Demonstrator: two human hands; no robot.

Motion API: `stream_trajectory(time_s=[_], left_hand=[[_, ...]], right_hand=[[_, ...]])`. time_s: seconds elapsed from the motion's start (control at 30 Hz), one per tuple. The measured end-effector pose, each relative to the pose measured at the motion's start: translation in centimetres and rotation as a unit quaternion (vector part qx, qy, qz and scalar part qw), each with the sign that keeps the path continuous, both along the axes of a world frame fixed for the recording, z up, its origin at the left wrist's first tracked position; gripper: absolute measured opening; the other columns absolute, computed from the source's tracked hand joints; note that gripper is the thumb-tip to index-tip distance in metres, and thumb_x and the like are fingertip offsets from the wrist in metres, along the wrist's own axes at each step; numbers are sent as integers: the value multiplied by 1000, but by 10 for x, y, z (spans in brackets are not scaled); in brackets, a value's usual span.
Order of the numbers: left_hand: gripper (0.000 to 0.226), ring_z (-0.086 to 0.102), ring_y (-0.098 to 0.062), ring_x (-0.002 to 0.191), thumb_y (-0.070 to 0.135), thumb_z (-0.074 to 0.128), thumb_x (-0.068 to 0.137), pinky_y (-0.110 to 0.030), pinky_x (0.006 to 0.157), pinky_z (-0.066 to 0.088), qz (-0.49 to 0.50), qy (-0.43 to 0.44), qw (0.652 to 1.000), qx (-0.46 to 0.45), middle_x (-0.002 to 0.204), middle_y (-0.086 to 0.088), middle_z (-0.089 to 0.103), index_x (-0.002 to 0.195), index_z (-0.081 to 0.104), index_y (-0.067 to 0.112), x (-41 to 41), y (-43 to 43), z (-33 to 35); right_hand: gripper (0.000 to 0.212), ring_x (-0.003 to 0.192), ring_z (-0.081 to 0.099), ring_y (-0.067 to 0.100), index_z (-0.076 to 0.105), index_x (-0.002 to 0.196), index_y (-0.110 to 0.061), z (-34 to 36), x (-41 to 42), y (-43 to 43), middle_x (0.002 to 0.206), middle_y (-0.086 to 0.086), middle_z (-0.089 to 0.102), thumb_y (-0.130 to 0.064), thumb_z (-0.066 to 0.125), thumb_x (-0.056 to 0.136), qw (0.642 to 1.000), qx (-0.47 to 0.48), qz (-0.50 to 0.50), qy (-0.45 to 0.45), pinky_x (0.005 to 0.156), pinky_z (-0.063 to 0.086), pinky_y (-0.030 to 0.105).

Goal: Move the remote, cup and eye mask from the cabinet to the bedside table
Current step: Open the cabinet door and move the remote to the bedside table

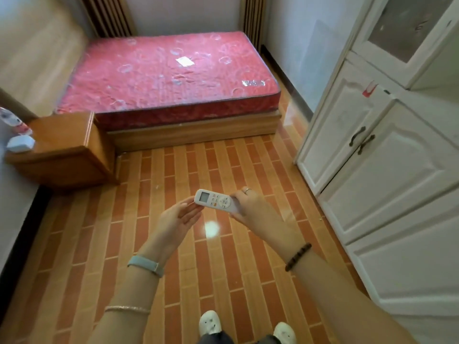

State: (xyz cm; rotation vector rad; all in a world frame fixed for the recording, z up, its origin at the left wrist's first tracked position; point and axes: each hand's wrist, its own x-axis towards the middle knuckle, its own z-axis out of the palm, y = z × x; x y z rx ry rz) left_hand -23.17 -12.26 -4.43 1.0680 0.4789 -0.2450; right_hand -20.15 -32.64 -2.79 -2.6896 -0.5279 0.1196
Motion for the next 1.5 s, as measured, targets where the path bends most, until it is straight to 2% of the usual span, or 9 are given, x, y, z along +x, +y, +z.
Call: stream_trajectory(time_s=[0.17, 0.33, 0.63, 0.9, 1.07, 1.3, 1.5], left_hand=[[28, 65, -22, 106, 11, 34, 101, -34, 89, 49, 54, -9, 998, 18, 112, -13, 68, 116, 57, 6, 8, 81, 5], [28, 64, -23, 107, 10, 33, 101, -35, 90, 49, 119, -13, 993, 14, 113, -14, 68, 114, 58, 6, 22, 145, 7], [32, 63, -25, 110, 6, 32, 100, -34, 91, 48, 229, -17, 973, 7, 118, -19, 64, 124, 52, -1, 84, 228, -8], [33, 61, -26, 112, 7, 32, 100, -37, 98, 45, 310, -28, 950, 4, 119, -18, 64, 125, 52, -1, 156, 286, 1], [30, 64, -24, 107, 6, 33, 100, -35, 94, 47, 327, -26, 945, 15, 113, -16, 68, 117, 57, 3, 200, 316, 5], [31, 63, -23, 109, 7, 34, 100, -37, 97, 46, 345, -17, 938, 9, 118, -15, 65, 124, 54, 3, 273, 388, -12], [30, 63, -24, 110, 7, 36, 100, -35, 94, 47, 355, -35, 934, -3, 119, -17, 64, 122, 54, 1, 345, 470, -11]], right_hand=[[40, 96, 58, 18, 56, 121, -13, 2, 33, 86, 109, 3, 56, -29, 68, 86, 998, -5, 64, -14, 75, 54, 34], [44, 103, 55, 17, 54, 125, -12, 3, 72, 159, 113, 3, 54, -26, 69, 86, 992, 6, 129, 2, 83, 52, 31], [47, 106, 54, 17, 51, 129, -15, -6, 176, 260, 117, 2, 53, -26, 68, 87, 967, 6, 254, 21, 90, 51, 31], [43, 101, 55, 17, 52, 128, -15, -1, 278, 338, 113, 2, 52, -28, 65, 89, 940, 10, 340, 18, 84, 53, 35], [44, 103, 55, 19, 53, 128, -14, 2, 332, 381, 115, 2, 53, -28, 66, 88, 930, 11, 367, 24, 85, 53, 36], [48, 104, 55, 17, 51, 130, -17, -10, 409, 455, 118, 1, 52, -30, 68, 86, 925, -7, 379, 31, 86, 53, 35], [48, 106, 55, 17, 50, 131, -18, -8, 478, 537, 120, 0, 52, -31, 67, 88, 928, -7, 372, 34, 87, 54, 36]])
